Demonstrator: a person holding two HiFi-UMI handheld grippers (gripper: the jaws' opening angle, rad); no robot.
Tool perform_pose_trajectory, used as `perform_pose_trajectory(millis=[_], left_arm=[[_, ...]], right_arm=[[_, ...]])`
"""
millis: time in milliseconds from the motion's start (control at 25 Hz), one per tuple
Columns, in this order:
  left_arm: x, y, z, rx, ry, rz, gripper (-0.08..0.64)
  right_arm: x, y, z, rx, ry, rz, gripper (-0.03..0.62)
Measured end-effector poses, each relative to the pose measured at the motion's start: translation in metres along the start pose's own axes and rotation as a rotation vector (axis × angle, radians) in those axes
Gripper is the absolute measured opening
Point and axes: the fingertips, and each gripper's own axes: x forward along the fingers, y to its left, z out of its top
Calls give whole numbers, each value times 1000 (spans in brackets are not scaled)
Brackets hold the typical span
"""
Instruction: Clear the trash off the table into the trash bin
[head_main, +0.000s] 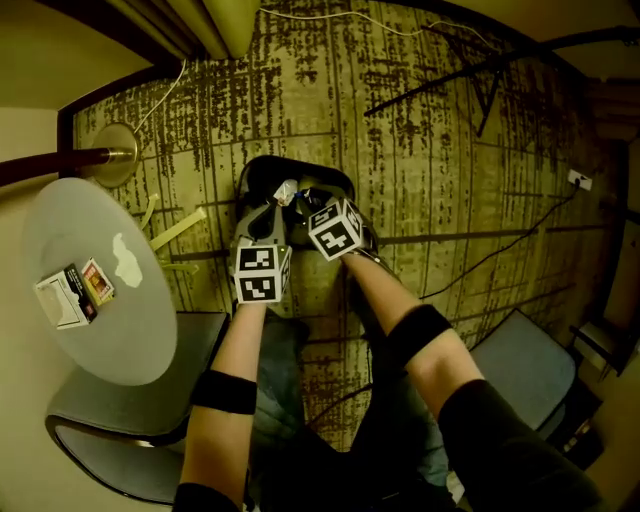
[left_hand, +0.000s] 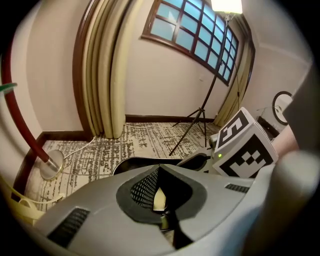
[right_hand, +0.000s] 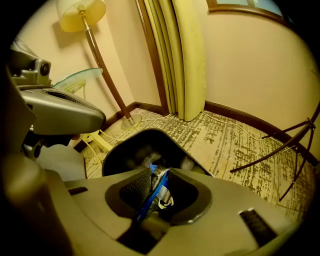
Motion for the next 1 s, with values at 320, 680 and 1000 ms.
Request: perform_pose_trajectory(millis=[320,680,1000], left_arm=[[20,13,-21,-18,24,17,0],[-12,3,-4,-37,18,11,0],[-102,-23,60,-50,-23,16,0]], right_arm=[[27,-12,-19,-13,22,-37,210],[-9,-5,-2,-11,25,-39,210],[-121,23,57,-5,-26,-36,81]])
